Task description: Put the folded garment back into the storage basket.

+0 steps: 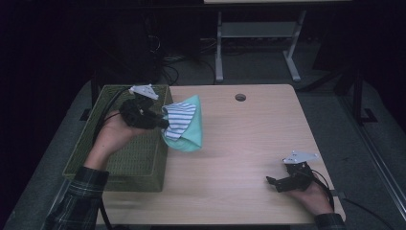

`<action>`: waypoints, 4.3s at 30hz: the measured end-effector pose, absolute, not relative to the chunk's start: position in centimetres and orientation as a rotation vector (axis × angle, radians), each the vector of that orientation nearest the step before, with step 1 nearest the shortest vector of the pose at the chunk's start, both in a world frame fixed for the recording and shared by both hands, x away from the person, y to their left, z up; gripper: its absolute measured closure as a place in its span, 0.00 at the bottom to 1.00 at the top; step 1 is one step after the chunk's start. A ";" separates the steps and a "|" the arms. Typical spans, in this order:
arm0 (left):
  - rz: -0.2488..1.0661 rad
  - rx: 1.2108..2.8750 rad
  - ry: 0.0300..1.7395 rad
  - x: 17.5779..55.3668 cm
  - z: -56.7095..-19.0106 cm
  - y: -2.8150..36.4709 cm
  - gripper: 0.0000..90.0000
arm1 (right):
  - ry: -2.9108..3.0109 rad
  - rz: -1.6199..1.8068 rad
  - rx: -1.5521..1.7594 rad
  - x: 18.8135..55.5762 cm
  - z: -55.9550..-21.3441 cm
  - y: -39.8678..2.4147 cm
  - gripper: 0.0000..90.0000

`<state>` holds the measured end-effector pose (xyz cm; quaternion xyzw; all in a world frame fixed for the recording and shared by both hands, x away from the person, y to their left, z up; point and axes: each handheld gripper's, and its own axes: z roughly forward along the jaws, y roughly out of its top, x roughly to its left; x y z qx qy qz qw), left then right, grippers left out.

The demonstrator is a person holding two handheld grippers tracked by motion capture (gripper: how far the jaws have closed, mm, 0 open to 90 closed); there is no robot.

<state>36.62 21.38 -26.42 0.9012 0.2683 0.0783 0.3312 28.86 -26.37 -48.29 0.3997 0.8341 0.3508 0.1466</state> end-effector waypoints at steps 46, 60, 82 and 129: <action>0.309 2.225 1.184 36.5 -31.7 35.2 0.86 | 2.401 1.009 1.149 28.9 -48.3 -26.4 0.02; 0.230 2.312 1.173 38.0 -36.8 33.4 0.86 | 2.403 1.009 1.155 28.8 -48.3 -26.4 0.02; 0.176 2.378 1.222 39.4 -40.3 33.2 0.74 | 2.401 1.008 1.151 28.9 -48.3 -26.4 0.02; 0.344 2.123 1.022 35.7 -30.8 27.0 0.20 | 2.403 1.010 1.154 28.8 -48.3 -26.4 0.02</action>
